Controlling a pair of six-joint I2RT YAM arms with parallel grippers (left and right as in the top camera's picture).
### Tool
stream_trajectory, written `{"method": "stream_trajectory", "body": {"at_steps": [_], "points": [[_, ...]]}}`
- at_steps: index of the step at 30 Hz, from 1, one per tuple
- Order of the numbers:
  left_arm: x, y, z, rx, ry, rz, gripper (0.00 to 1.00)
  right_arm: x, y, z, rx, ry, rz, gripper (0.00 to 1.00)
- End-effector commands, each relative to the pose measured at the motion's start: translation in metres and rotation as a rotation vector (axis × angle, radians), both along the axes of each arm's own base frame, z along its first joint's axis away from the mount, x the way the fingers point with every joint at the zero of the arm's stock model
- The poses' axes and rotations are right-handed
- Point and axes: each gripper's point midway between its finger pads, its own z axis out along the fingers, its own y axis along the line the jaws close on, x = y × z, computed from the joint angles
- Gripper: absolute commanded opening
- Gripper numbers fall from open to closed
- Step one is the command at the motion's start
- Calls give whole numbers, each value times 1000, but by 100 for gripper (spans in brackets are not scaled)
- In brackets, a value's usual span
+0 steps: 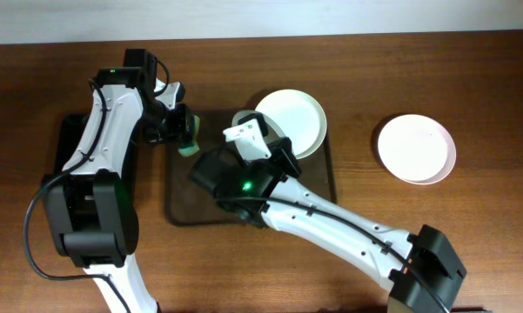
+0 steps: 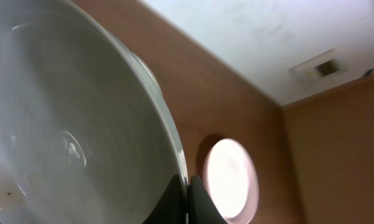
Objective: Clean dirty plates on tray and stack at the side
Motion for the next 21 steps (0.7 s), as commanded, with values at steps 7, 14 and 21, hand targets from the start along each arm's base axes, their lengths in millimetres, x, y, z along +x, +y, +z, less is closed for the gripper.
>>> {"method": "stream_trajectory", "body": {"at_steps": [7,14,21], "points": [[3,1,3,17,-20,-24,0,-4,-6,59,-83,-256,-35,4],[3,1,3,17,-20,-24,0,-4,-6,59,-80,-256,-36,4],[2,1,3,17,-17,-24,0,-1,-27,4,411,162,-117,4]]}}
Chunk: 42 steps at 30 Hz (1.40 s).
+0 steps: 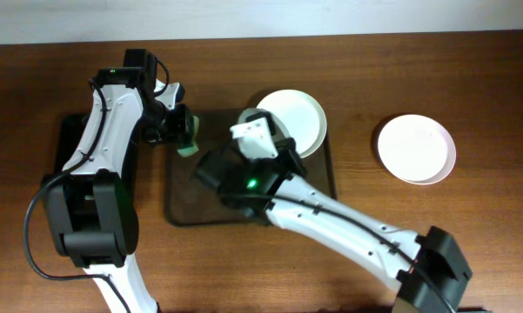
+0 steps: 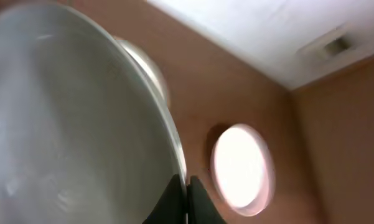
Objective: Clean dirty plates on tray and stack at the side
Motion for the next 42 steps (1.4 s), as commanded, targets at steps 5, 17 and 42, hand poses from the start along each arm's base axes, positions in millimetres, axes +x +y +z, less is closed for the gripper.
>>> {"method": "stream_trajectory", "body": {"at_steps": [5,17,42], "points": [[3,-1,3,6,-19,-25,0,26,-112,32,609,155,-277,4],[3,-1,4,6,-22,-25,0,4,-373,-53,730,167,-980,4],[5,-22,4,15,-46,-78,0,101,-109,-136,879,496,-382,50]]}}
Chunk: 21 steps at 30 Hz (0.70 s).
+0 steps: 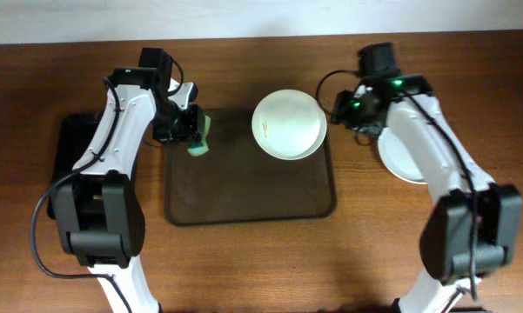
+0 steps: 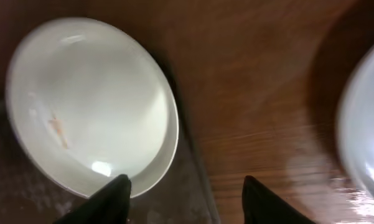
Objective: Clean dirty plates on tray and stack at the side
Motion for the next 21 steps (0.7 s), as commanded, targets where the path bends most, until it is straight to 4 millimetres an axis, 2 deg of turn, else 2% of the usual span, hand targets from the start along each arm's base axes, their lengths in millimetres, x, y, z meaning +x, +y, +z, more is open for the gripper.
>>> {"method": "stream_trajectory", "body": {"at_steps": [1,3,4,10,12,16,17,18,20,21], "points": [[4,1,4,7,-23,-19,1,0,20,-46,-21,85,-14,47],[4,1,4,7,-22,-19,0,-4,31,-68,-25,130,-13,38],[4,1,4,7,-22,-19,0,-5,33,-71,-27,136,-7,35],[4,1,4,7,-22,-19,0,-15,53,-91,-39,180,40,4],[4,1,4,7,-22,-19,0,-22,62,-95,-48,199,65,4],[3,1,3,7,-20,-19,0,-55,72,-98,-82,306,113,4],[3,1,3,7,-20,-19,0,-58,75,-95,-72,316,124,5],[3,1,3,7,-20,-19,0,-57,79,-90,-55,310,144,10],[3,1,3,7,-19,-19,0,-39,85,-65,-39,249,236,41],[3,1,3,7,-19,-19,0,-30,85,-57,-39,218,267,49]]}}
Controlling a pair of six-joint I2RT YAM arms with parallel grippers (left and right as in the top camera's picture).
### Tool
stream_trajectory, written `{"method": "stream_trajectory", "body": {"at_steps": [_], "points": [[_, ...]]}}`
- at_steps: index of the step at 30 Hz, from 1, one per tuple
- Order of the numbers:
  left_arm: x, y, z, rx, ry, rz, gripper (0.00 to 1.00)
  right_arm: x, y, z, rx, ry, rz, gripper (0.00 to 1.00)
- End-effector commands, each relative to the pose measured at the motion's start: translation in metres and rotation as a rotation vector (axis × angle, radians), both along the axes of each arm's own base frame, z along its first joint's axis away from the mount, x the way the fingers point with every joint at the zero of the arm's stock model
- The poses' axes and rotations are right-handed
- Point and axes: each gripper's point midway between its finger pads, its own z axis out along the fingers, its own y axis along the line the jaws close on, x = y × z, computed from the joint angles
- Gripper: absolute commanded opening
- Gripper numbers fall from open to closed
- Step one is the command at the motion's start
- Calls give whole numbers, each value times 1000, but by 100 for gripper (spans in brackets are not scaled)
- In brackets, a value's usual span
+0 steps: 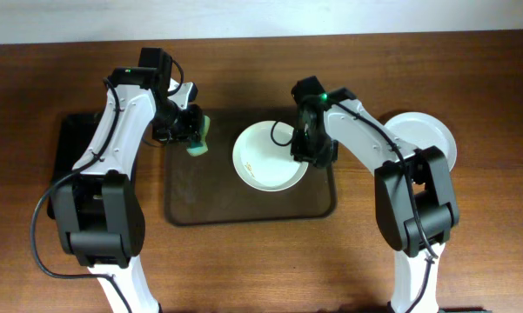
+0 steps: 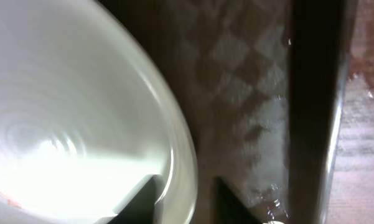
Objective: Clean dirty plates on tray and stack at the side
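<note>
A white plate (image 1: 265,156) with a small orange smear lies in the middle of the dark tray (image 1: 200,196). My right gripper (image 1: 303,149) is at the plate's right rim. In the right wrist view its fingers (image 2: 140,199) stand apart and straddle the plate's rim (image 2: 183,162), one inside the plate and one over the tray, with a gap left at the outer finger. My left gripper (image 1: 190,130) hangs over the tray's far left corner, shut on a green sponge (image 1: 199,139). Another white plate (image 1: 435,139) lies on the table to the right, partly behind the right arm.
A black mat (image 1: 68,143) lies on the wooden table at the left, under the left arm. The tray's raised right edge (image 2: 314,112) runs close beside the right gripper.
My right gripper went from the gap between tray and side plate to the tray plate's right rim, jaws narrower. That plate now lies nearer the tray's middle. The left gripper with the sponge stayed put.
First my right gripper was shut on a plate's rim over the tray, with the left gripper holding the sponge beside it, and it stayed so. Then the right gripper stood open near the side plate, one smeared plate left on the tray. Now it straddles that plate's rim.
</note>
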Motion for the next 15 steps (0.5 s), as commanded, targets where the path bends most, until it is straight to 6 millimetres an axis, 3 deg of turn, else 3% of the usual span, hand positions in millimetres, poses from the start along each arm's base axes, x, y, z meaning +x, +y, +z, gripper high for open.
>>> {"method": "stream_trajectory", "body": {"at_steps": [1,2,4,5,8,11,12,15], "points": [[3,0,4,1,-20,-20,0,35,8,32,47,-122,130,57],[3,0,4,1,-20,-20,0,49,9,37,56,-183,189,61],[3,0,4,1,-20,-20,0,61,10,33,54,-235,279,61],[3,0,4,1,-19,-20,0,59,9,14,39,-200,312,60],[3,0,4,1,-19,-20,0,49,7,-13,37,-124,324,56],[3,0,4,1,-20,-20,0,46,9,-23,47,-98,335,36],[3,0,4,1,-19,-20,0,45,9,-23,49,-95,320,23],[3,0,4,1,-20,-20,0,34,19,-25,103,-37,204,4]]}}
